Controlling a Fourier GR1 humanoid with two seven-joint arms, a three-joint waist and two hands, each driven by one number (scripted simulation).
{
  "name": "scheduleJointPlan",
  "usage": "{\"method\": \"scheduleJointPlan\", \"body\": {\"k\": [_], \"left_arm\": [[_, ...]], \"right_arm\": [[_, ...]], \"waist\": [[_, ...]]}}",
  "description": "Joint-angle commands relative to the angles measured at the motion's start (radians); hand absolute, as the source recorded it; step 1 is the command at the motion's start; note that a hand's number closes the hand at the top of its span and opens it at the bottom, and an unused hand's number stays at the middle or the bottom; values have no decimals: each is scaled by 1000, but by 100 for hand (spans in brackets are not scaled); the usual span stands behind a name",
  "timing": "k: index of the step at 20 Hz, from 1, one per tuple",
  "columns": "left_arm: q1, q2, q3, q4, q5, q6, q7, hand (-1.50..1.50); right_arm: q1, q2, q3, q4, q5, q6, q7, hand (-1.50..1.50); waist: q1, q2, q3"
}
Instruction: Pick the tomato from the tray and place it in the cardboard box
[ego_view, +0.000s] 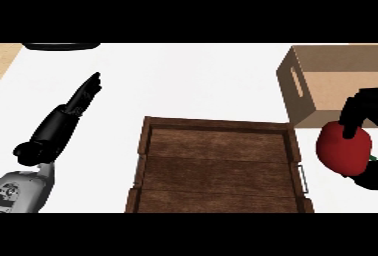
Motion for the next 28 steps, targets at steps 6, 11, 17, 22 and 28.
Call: {"method": "scheduleJointPlan", "body": {"k": [6,11,17,22,28], "left_arm": [[-61,-44,-33,23,-23,-13,17,0],[-83,-53,-41,48,-58,1,-11,0],[-85,-54,-37,42,-36,-33,3,0],[-80,-63,-49,42,-61,-25,-16,0],[-68,-50,-26,45,-35,-51,-11,0]], "right_arm": [[-170,-148,-111,606,68,169,-371,150],[-254,-225,-3,827,192,284,-455,150],[-405,-200,124,1071,395,284,-611,150],[-479,-226,191,1253,488,338,-780,-150],[-515,-177,190,1335,411,359,-1000,-150]], "waist": [[45,4,-4],[77,15,-4],[97,14,-3],[105,17,-2],[87,10,-1]]}}
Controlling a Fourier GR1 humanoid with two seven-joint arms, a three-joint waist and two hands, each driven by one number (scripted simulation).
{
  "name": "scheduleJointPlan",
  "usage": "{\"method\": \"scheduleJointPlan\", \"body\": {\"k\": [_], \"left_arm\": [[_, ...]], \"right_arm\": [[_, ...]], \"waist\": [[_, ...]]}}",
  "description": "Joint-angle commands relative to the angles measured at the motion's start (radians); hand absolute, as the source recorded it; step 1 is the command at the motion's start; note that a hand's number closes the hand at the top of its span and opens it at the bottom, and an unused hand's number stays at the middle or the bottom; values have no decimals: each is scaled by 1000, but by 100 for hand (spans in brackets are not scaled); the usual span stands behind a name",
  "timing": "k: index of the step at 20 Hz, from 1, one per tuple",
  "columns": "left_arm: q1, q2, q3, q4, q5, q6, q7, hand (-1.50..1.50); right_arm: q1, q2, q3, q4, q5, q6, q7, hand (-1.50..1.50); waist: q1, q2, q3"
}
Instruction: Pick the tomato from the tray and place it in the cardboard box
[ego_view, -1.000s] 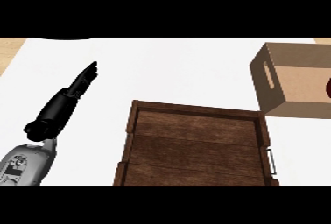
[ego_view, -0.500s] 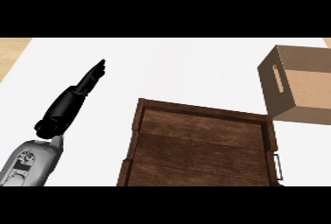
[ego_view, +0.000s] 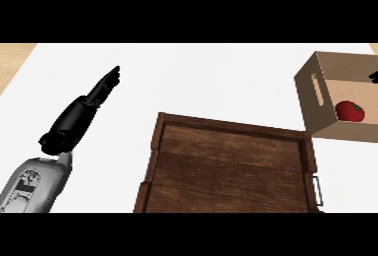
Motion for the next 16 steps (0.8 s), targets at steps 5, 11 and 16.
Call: {"method": "scheduleJointPlan", "body": {"k": [5,11,16], "left_arm": [[7,-10,3,-6,3,5,-1,0],[14,-12,2,16,-13,13,-17,0],[11,5,16,-1,-8,2,-17,0]], "right_arm": [[-55,166,-180,146,-378,292,-108,-150],[-122,183,-312,316,-607,455,152,-150],[-192,134,-393,426,-706,513,291,-150]], "waist": [[-4,-5,4],[-8,3,0],[10,6,2]]}}
